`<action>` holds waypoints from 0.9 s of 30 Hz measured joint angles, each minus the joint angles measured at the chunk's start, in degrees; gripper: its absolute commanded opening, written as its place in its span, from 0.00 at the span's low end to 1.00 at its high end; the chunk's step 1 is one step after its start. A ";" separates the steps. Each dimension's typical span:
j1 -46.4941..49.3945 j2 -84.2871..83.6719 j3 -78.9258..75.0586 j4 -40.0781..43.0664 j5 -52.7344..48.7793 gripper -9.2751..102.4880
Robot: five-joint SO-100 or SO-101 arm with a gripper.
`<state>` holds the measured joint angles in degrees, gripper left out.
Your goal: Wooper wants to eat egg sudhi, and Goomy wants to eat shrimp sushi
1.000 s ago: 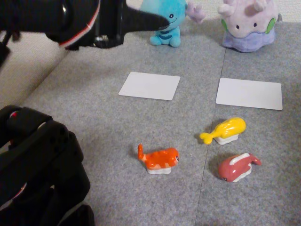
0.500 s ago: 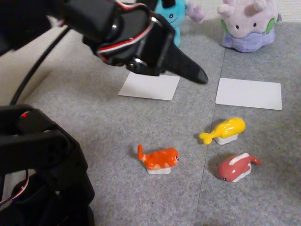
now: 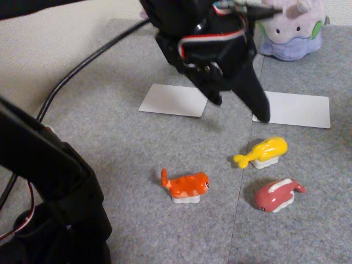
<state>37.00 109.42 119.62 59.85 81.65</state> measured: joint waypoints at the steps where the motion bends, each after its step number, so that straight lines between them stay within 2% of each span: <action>1: 0.00 -1.93 -0.35 0.00 0.00 0.35; 9: 2.81 -13.71 -1.32 -5.98 -0.18 0.35; 27: 5.19 -17.49 -1.58 -13.54 -1.23 0.34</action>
<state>42.19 91.93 118.04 46.32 80.42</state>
